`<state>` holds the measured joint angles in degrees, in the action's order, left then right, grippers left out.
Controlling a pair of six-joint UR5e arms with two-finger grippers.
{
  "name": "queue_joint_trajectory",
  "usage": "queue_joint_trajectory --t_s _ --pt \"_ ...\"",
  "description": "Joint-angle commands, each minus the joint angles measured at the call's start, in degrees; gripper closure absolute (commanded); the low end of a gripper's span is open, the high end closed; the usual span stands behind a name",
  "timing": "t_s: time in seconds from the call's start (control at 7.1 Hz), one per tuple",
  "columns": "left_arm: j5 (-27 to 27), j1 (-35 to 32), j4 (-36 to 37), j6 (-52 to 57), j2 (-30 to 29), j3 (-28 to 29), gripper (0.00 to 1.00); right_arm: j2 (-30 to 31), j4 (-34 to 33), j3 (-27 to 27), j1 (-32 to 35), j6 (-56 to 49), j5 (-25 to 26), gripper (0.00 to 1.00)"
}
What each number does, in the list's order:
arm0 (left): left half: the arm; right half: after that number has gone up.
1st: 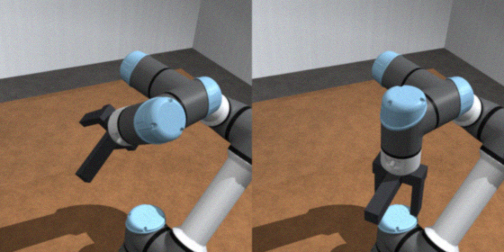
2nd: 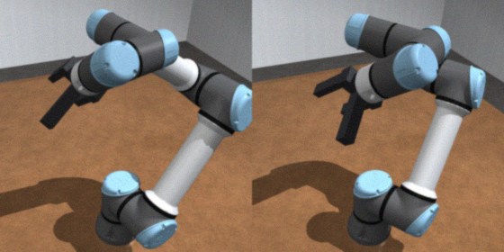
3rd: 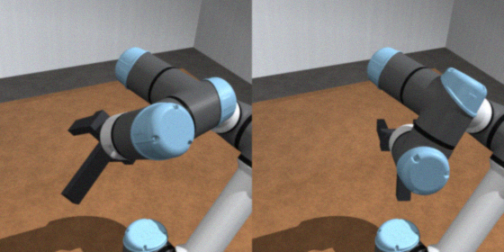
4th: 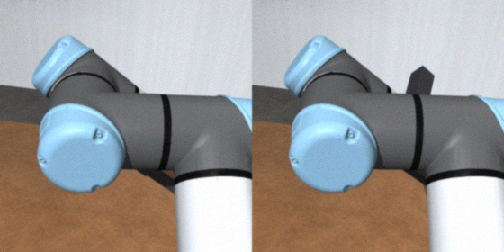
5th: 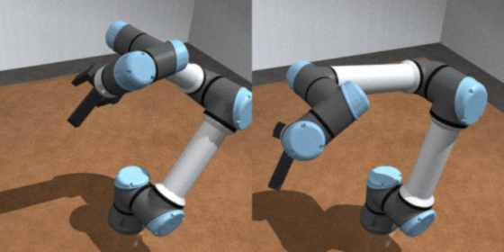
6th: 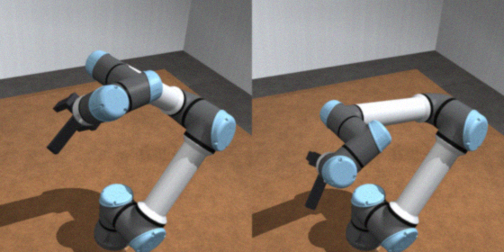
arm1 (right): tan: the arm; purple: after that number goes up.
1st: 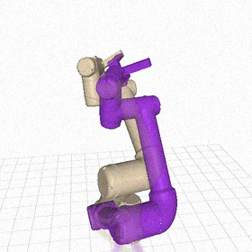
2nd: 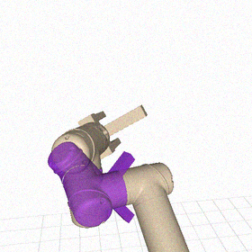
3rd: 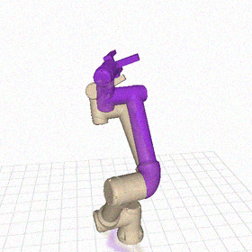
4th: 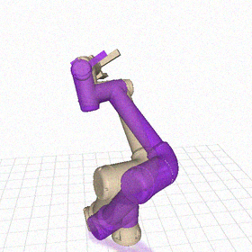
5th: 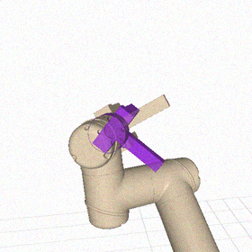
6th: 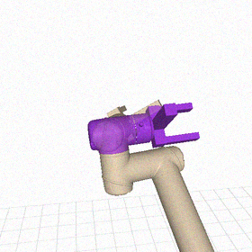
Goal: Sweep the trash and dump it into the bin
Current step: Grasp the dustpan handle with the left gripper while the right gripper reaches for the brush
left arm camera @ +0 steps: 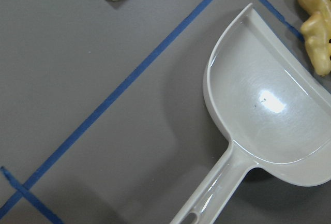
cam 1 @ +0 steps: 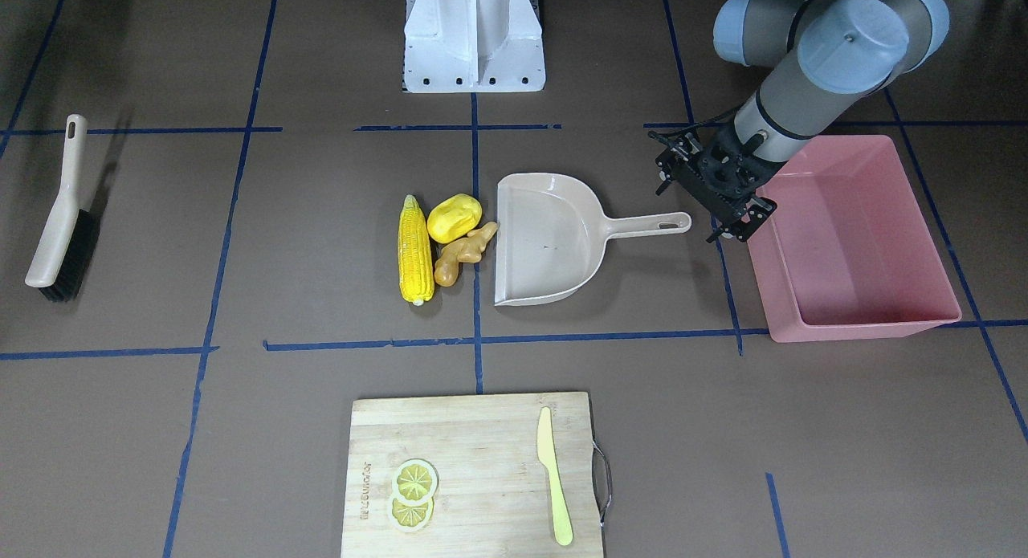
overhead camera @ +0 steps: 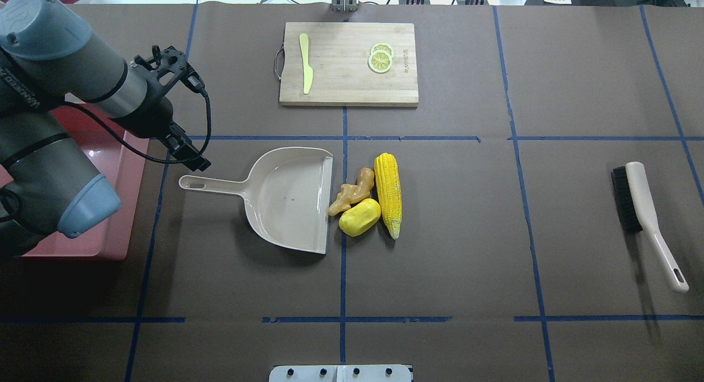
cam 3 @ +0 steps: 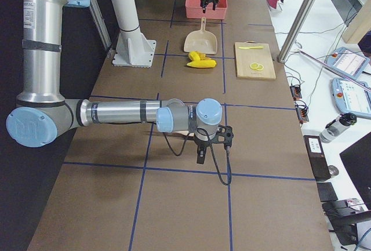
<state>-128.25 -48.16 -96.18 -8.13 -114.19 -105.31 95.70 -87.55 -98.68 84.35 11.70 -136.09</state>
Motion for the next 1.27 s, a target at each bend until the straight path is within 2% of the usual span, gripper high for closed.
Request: queue_joint_trajectory --t_s 0.0,0.28,0.42,0.56,0.7,0.84,0.99,1.13 --pt "0.0 1.8 0.0 15.9 -0.5 0.1 0.0 0.4 1.2 0.0 -1.3 0.0 -0.2 0.0" --pt "0.8 3.6 -0.4 19.9 -0.7 0.0 0.0 1.2 1.3 -0.4 -6.3 0.9 0.0 0.0" --pt "5.7 4.3 -0.6 20.0 -0.7 -0.3 0.0 5.6 8.1 -2.0 -7.3 6.1 0.0 0.0" --pt "6.3 4.3 -0.7 20.1 -0.7 -0.6 0.0 9.0 23.2 -2.2 -10.4 19.9 0.0 0.02" --pt "6.6 4.4 -0.6 20.0 -0.6 -0.4 0.0 11.9 35.4 -2.6 -17.2 33.6 3.0 0.03" --pt "6.5 4.5 -0.6 20.0 -0.7 -0.4 0.0 12.3 38.3 -5.6 -22.3 44.5 5.6 0.04" --pt "6.5 4.6 -0.7 19.9 -0.8 -0.2 0.0 13.2 38.2 -8.5 -25.3 48.6 9.1 0.02" --pt "6.5 4.8 -0.6 19.8 -1.0 0.0 0.0 13.4 38.2 -10.3 -27.7 52.7 9.7 0.02"
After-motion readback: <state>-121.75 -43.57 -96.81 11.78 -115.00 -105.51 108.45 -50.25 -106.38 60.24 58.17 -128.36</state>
